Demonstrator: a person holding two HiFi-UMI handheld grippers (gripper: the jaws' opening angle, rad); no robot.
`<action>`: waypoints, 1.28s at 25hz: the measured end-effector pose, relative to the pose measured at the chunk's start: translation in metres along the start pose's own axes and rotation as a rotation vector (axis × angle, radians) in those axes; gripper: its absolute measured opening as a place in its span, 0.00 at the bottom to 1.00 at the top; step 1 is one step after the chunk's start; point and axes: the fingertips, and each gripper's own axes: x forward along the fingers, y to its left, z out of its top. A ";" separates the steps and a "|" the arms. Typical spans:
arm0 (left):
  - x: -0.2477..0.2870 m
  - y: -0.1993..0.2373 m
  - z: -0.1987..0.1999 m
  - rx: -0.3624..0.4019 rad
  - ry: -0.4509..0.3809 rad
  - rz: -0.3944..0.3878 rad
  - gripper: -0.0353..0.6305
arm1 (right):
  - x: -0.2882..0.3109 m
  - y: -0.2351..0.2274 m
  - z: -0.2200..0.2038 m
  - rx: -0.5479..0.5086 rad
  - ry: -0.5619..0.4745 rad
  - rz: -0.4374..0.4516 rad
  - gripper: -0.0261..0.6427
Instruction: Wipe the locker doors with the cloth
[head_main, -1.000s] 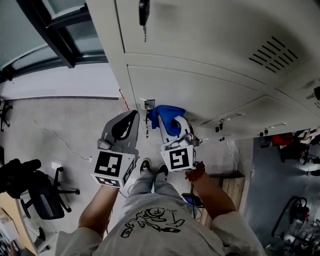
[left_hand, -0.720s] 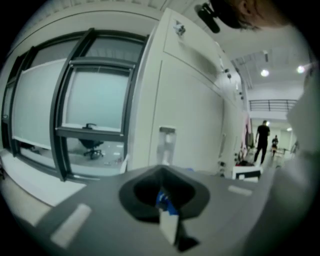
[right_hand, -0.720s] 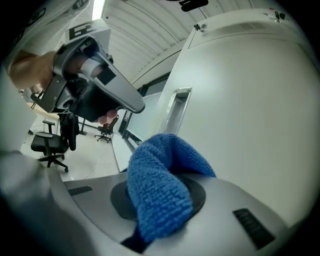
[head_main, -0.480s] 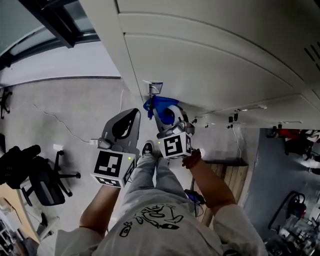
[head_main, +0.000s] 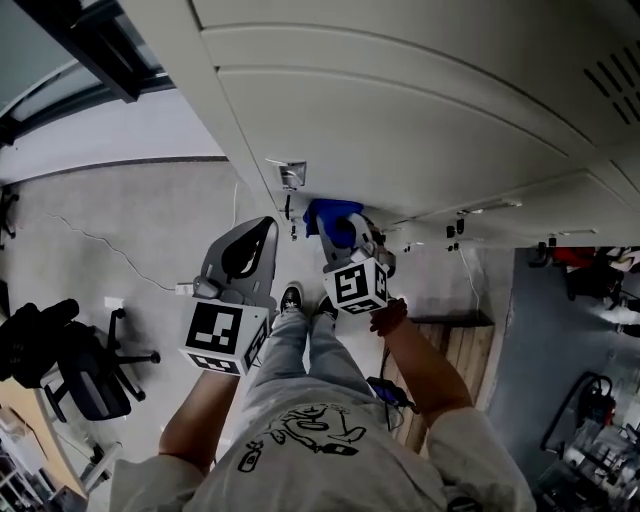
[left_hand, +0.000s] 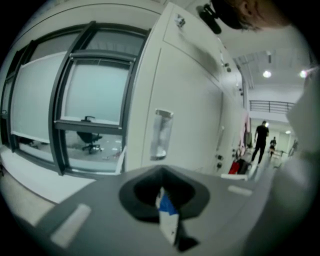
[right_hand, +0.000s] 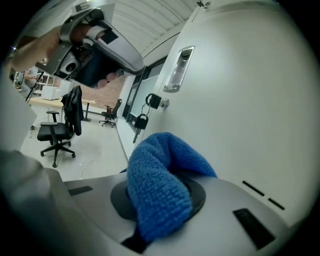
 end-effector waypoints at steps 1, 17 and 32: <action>0.000 -0.002 0.005 0.003 -0.008 -0.003 0.06 | -0.005 -0.005 0.005 0.001 -0.004 -0.004 0.07; -0.020 -0.024 0.107 0.070 -0.186 -0.018 0.06 | -0.089 -0.077 0.167 -0.110 -0.191 -0.080 0.07; -0.031 -0.051 0.174 0.140 -0.322 -0.051 0.06 | -0.150 -0.125 0.270 -0.177 -0.359 -0.189 0.07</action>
